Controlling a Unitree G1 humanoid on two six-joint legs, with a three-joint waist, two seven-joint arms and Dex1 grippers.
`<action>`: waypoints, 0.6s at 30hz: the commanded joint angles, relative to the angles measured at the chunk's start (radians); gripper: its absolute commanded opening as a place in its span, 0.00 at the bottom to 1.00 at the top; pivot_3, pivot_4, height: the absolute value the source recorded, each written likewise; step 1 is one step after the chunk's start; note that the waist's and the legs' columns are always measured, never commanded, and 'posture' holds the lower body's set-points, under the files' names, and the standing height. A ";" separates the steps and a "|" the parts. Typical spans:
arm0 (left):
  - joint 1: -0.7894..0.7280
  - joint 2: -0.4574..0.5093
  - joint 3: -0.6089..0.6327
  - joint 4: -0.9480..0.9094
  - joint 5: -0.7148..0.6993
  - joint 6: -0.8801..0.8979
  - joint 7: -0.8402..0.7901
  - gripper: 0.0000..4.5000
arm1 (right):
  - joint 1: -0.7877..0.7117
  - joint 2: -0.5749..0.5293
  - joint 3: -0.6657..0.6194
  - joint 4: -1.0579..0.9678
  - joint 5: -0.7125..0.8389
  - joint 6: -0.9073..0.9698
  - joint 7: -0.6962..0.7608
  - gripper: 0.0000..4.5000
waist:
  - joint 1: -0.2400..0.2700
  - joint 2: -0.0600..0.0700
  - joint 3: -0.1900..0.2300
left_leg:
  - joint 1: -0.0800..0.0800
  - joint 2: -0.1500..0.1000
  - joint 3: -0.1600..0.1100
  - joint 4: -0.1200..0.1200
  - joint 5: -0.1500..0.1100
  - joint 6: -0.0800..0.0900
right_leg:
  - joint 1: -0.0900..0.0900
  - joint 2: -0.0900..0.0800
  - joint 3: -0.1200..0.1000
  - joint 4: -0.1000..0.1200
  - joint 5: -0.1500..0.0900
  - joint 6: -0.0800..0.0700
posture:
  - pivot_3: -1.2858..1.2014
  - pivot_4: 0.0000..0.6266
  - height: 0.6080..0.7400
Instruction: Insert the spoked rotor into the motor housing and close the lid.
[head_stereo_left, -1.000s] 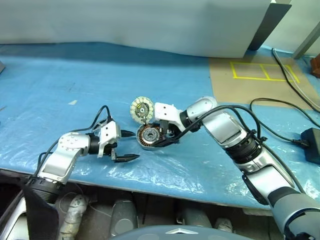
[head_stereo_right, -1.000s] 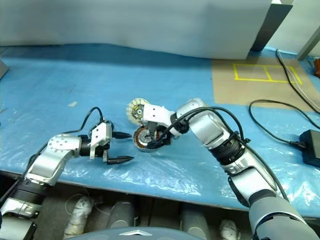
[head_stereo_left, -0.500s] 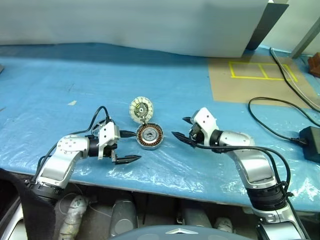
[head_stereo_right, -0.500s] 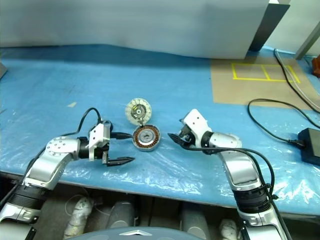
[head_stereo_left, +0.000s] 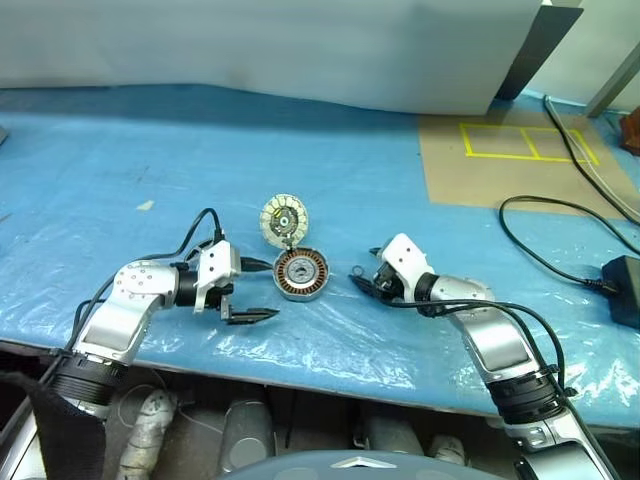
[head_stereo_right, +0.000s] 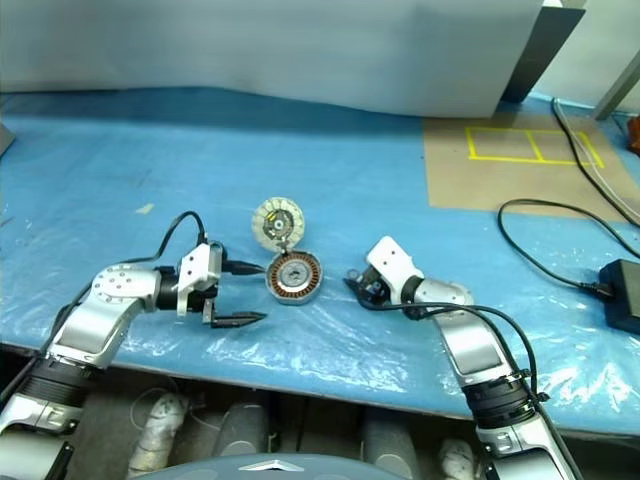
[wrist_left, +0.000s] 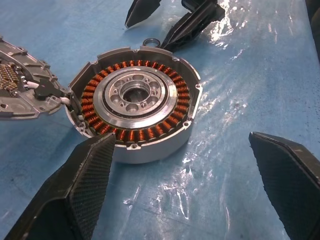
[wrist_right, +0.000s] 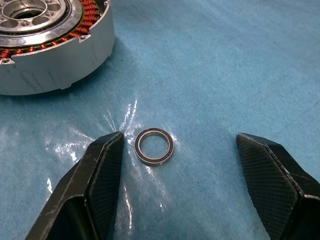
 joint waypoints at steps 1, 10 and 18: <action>0.002 0.004 0.006 -0.016 0.000 -0.014 0.002 1.00 | 0.036 -0.018 0.022 0.003 -0.003 -0.014 0.013 0.83 | 0.000 0.000 0.000 | 0.001 0.000 0.000 0.000 0.000 0.000 | 0.001 0.000 0.000 0.000 -0.001 -0.003 | 0.52 0.24 1.00; -0.003 0.001 0.006 0.021 0.017 -0.043 0.002 1.00 | 0.048 -0.028 0.044 -0.001 0.004 0.003 0.027 0.62 | 0.000 0.000 0.000 | 0.006 0.000 0.000 0.000 0.000 0.000 | 0.005 0.000 0.001 0.000 -0.002 -0.003 | 0.52 0.24 1.00; 0.001 -0.007 0.005 0.036 0.026 -0.064 0.007 1.00 | 0.039 -0.022 0.050 0.009 0.000 0.002 0.016 0.15 | 0.001 -0.001 0.000 | 0.007 0.000 0.000 0.001 0.000 0.000 | 0.007 -0.001 0.001 0.000 -0.001 -0.003 | 0.52 0.24 1.00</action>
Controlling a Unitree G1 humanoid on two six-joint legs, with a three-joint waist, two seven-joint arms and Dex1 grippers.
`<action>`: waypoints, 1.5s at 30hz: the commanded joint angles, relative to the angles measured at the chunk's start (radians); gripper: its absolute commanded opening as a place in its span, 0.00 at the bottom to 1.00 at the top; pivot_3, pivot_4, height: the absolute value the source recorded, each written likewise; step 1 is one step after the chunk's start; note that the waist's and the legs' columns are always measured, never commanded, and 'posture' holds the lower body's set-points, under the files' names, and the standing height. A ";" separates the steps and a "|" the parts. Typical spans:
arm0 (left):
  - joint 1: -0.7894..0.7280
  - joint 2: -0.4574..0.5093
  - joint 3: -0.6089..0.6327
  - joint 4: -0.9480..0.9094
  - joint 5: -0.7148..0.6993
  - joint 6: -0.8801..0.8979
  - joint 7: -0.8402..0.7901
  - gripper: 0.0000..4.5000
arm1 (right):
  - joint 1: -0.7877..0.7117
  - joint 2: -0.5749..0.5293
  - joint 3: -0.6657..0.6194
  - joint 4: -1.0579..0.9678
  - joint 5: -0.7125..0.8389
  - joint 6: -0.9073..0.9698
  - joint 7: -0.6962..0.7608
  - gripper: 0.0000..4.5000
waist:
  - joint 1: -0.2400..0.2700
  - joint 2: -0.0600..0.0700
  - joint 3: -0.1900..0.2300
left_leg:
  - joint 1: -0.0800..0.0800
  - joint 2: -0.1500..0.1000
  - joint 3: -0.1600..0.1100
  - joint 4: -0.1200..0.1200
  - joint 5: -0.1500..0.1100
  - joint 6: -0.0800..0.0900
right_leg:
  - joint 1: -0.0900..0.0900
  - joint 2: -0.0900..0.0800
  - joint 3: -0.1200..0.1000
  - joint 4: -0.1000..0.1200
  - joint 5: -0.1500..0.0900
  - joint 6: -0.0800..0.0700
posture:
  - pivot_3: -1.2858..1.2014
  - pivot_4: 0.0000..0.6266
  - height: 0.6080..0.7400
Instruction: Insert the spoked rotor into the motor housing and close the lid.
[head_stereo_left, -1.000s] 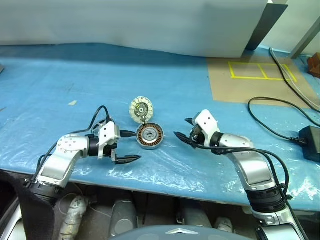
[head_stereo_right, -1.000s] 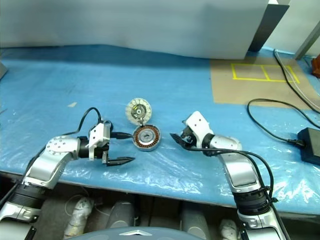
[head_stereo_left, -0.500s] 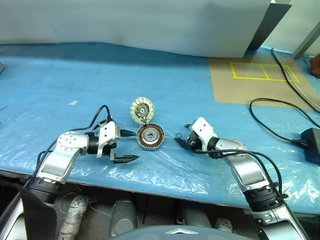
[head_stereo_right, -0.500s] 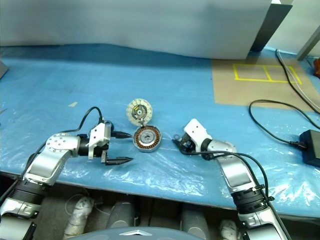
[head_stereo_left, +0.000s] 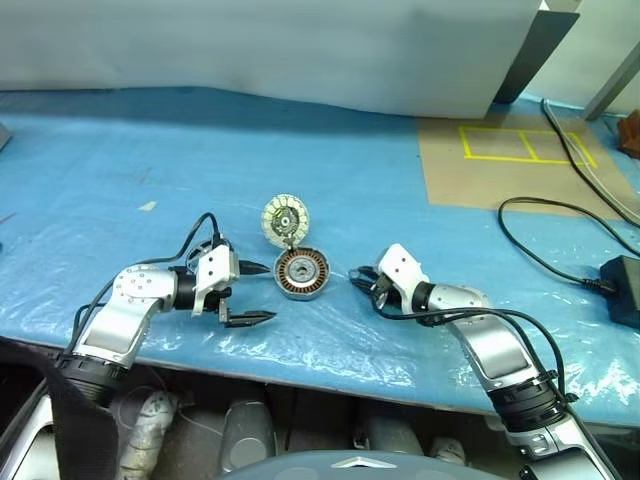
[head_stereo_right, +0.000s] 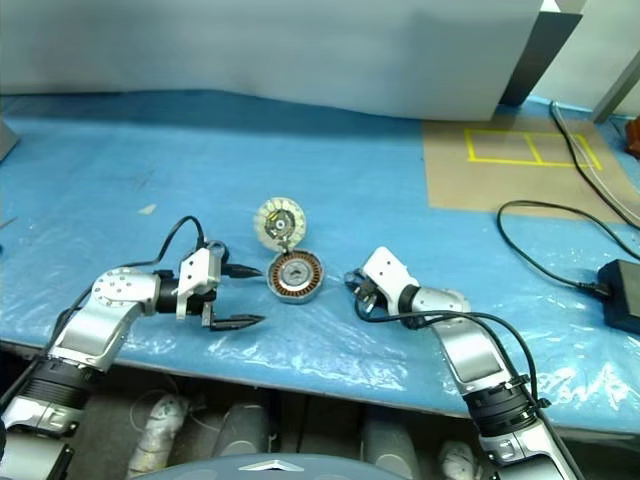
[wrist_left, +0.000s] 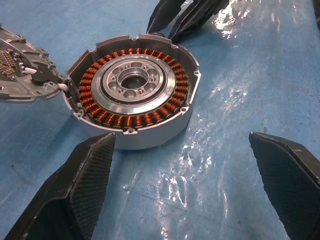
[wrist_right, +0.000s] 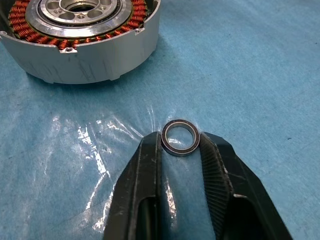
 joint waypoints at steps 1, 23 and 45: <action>-0.001 -0.001 0.004 -0.009 0.001 -0.024 0.002 1.00 | 0.006 -0.004 0.012 0.029 -0.013 0.015 -0.014 0.15 | 0.000 0.000 0.000 | 0.000 0.000 0.000 0.000 0.000 0.000 | 0.000 0.000 0.000 0.000 0.000 0.000 | 0.52 0.24 1.00; -0.005 0.001 0.026 -0.028 -0.048 -0.005 -0.007 1.00 | -0.230 -0.041 -0.005 -0.155 0.325 0.301 0.207 0.15 | 0.001 0.000 0.000 | -0.003 0.000 0.000 -0.001 0.000 0.000 | -0.003 0.000 0.000 -0.001 0.000 0.000 | 0.52 0.24 1.00; 0.077 0.007 0.034 -0.065 -0.036 -0.028 0.033 1.00 | -0.431 0.029 0.227 0.214 0.061 -0.072 0.311 0.15 | -0.001 0.000 0.000 | -0.006 0.001 0.000 0.002 0.000 0.000 | -0.005 0.000 -0.001 0.001 0.000 0.000 | 0.52 0.24 1.00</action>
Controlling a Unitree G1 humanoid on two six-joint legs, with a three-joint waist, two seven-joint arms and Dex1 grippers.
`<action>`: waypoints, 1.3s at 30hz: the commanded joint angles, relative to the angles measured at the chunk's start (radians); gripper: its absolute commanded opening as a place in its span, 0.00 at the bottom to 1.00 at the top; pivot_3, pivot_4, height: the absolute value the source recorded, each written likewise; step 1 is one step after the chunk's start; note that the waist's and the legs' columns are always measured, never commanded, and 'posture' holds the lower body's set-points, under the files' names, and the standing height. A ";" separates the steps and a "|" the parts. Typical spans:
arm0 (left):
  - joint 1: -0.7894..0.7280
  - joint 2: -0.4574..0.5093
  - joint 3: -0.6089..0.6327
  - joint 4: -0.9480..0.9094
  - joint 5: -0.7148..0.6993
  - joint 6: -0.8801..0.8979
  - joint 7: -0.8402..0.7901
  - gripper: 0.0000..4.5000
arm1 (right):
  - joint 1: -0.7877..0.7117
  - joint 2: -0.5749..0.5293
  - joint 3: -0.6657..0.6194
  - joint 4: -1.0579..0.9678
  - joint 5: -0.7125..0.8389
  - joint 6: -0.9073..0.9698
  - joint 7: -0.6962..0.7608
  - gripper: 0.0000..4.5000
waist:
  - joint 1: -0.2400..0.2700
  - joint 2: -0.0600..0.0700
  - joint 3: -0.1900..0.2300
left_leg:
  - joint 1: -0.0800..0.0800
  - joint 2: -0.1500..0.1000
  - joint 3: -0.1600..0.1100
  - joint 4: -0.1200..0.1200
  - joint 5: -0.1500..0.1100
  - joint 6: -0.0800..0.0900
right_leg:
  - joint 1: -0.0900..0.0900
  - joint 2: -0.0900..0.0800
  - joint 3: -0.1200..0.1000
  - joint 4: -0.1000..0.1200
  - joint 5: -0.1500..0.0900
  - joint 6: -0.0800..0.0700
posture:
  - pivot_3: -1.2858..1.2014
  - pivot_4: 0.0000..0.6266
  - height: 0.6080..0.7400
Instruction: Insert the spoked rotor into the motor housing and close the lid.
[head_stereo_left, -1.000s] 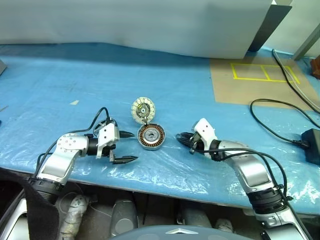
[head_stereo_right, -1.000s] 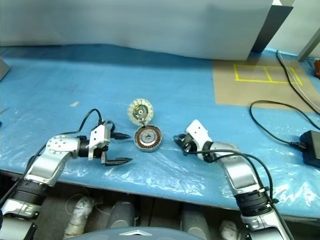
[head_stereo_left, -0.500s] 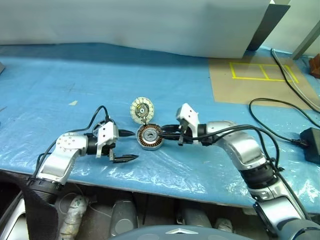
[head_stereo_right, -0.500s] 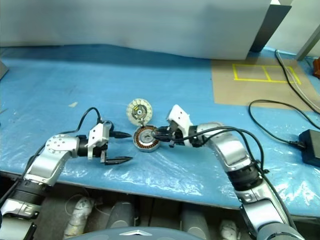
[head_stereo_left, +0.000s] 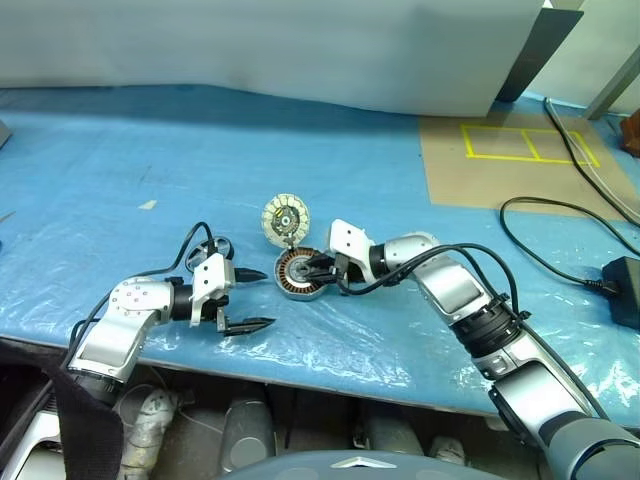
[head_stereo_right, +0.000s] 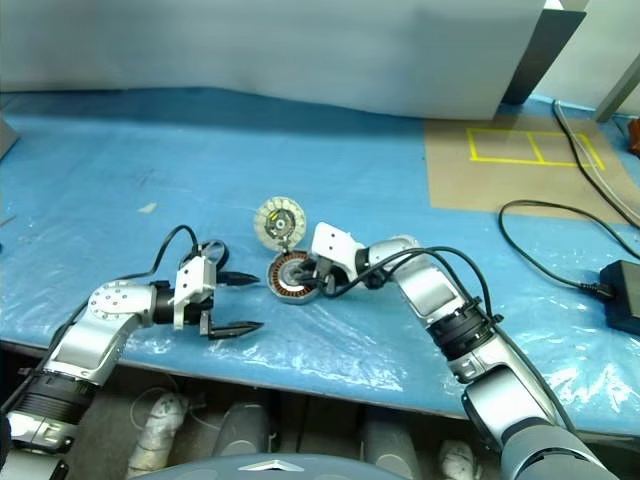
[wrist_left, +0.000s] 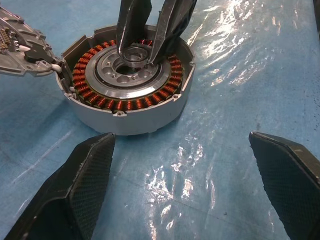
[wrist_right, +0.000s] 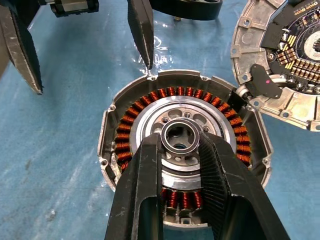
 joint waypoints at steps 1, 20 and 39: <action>0.003 0.008 0.017 -0.033 -0.002 -0.021 0.004 1.00 | -0.013 0.005 -0.014 -0.018 -0.010 -0.030 0.005 0.15 | 0.000 0.000 0.000 | 0.000 0.000 0.000 0.000 0.000 0.000 | 0.000 0.000 0.000 0.000 0.000 0.000 | 0.52 0.24 1.00; -0.008 0.004 0.003 -0.054 0.001 -0.002 0.017 1.00 | -0.010 0.041 -0.026 0.055 -0.049 -0.084 -0.006 0.15 | 0.000 0.000 0.000 | 0.000 0.000 0.000 0.002 0.000 0.000 | 0.000 0.000 0.000 0.001 0.000 0.000 | 0.52 0.24 1.00; -0.018 -0.023 -0.018 0.033 0.035 -0.076 -0.003 1.00 | 0.003 0.027 -0.035 0.034 -0.047 -0.060 0.001 0.15 | 0.000 0.000 0.000 | 0.000 0.000 0.000 0.002 0.000 0.000 | 0.000 0.000 0.000 0.002 0.000 0.000 | 0.52 0.24 1.00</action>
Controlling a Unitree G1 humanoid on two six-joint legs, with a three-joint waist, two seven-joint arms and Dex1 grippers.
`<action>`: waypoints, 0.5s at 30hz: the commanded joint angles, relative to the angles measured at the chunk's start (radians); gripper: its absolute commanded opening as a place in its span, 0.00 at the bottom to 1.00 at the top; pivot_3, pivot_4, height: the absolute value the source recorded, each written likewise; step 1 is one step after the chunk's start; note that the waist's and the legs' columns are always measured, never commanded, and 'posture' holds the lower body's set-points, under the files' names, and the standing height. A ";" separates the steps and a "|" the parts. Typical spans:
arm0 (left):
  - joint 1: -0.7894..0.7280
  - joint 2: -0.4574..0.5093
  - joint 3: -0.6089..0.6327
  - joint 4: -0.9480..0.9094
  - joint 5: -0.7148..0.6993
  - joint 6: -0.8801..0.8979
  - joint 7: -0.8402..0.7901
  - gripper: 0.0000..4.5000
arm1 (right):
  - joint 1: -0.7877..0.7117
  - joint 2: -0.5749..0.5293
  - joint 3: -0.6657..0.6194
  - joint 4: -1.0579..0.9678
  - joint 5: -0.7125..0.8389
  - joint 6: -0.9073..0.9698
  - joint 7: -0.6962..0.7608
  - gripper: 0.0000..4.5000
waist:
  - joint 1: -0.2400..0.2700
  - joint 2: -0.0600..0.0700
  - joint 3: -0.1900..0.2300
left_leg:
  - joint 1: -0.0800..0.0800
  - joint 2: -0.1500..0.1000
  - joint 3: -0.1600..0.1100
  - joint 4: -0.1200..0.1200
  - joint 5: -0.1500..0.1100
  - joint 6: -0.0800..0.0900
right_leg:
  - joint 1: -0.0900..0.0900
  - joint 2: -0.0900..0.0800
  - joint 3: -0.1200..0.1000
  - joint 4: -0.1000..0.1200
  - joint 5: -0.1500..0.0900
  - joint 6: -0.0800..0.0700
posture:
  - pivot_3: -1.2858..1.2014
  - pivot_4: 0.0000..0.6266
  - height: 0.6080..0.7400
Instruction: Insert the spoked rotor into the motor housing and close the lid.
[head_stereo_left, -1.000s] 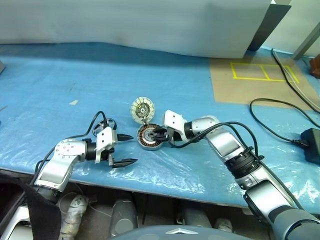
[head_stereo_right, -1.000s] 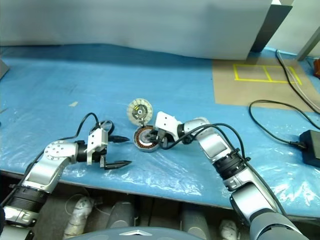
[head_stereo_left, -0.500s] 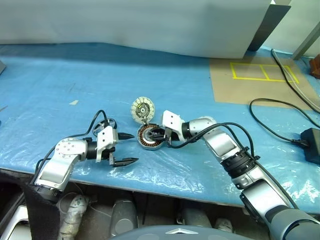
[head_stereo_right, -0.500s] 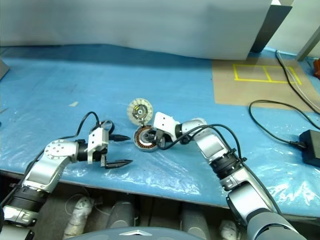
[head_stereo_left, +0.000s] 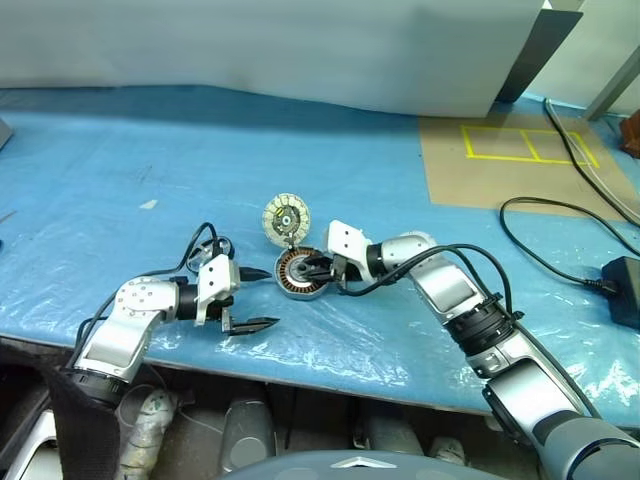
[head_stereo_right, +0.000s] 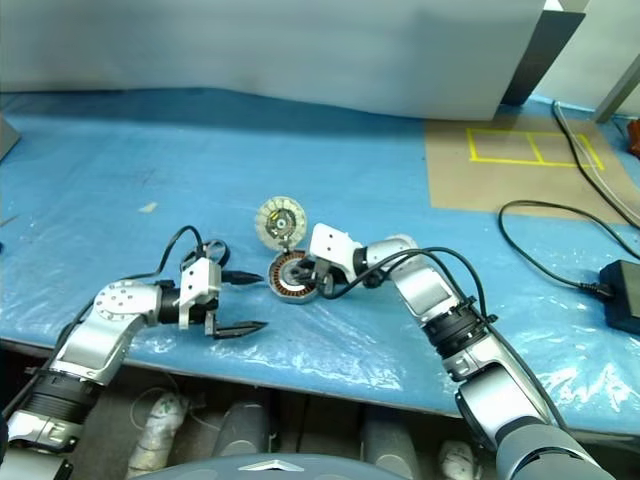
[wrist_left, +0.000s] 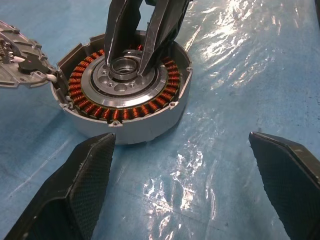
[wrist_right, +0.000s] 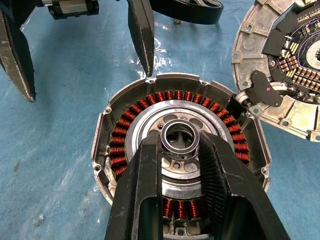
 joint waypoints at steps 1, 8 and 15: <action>-0.009 -0.004 -0.002 0.017 0.006 -0.042 -0.013 1.00 | 0.004 -0.001 -0.022 -0.016 -0.005 0.004 -0.013 0.15 | 0.000 0.000 0.000 | 0.000 0.000 0.000 0.000 0.000 0.000 | 0.000 0.000 0.000 0.000 0.000 0.000 | 0.52 0.24 1.00; -0.009 -0.002 0.001 0.042 0.010 -0.070 -0.023 1.00 | 0.005 0.003 -0.019 -0.010 -0.012 0.001 -0.023 0.15 | 0.000 0.000 0.000 | 0.000 0.000 0.000 0.000 0.000 0.000 | 0.000 0.000 0.000 0.000 0.000 0.000 | 0.52 0.24 1.00; -0.008 -0.005 0.003 0.083 0.010 -0.101 -0.038 1.00 | 0.014 -0.010 -0.032 -0.041 -0.001 0.026 -0.019 0.60 | 0.001 0.000 0.000 | 0.000 0.000 0.000 0.000 0.000 0.000 | 0.000 0.000 0.000 0.000 0.000 0.000 | 0.52 0.24 1.00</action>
